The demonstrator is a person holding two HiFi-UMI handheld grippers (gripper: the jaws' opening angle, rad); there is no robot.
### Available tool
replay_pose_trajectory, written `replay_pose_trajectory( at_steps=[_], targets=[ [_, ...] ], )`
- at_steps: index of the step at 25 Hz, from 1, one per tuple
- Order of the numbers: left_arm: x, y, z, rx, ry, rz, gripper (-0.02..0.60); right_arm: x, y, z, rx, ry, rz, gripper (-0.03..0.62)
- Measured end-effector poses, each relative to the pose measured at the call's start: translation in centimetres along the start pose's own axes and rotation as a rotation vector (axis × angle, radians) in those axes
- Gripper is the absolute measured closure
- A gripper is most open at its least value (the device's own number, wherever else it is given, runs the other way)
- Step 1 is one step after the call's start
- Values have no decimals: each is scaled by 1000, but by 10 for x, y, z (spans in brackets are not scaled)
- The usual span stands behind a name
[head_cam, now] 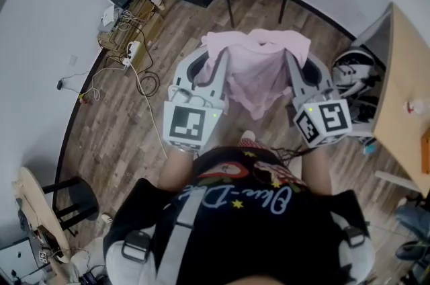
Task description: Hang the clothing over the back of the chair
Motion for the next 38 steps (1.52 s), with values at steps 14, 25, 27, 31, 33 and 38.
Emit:
replay_pose_trajectory(
  at_steps=[14, 25, 27, 31, 33, 38],
  targets=[
    [12, 13, -51, -89, -18, -35, 532, -1, 77, -15, -118, -27, -12, 561],
    [28, 46, -150, -115, -26, -25, 532, -8, 186, -41, -174, -56, -33, 561],
    [31, 49, -170, -121, -25, -24, 532, -10, 208, -49, -181, -62, -36, 561],
    [37, 54, -204, -135, -38, -17, 532, -12, 244, -60, -182, -70, -38, 562],
    [42, 56, -221, -139, -45, -10, 533, -12, 261, -67, -181, -75, -37, 561],
    [47, 59, -261, -141, -47, 1, 532, -16, 300, -84, -181, -82, -34, 561]
  ],
)
Point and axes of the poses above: the fingertips, and each gripper's own axes: y forward along the fingers, z to its right, x out of its underside, the point moved 4 cm from there along -y, backward along the fingers, and after that the axes turned 14 degrees about x, right-handed, at the moved point
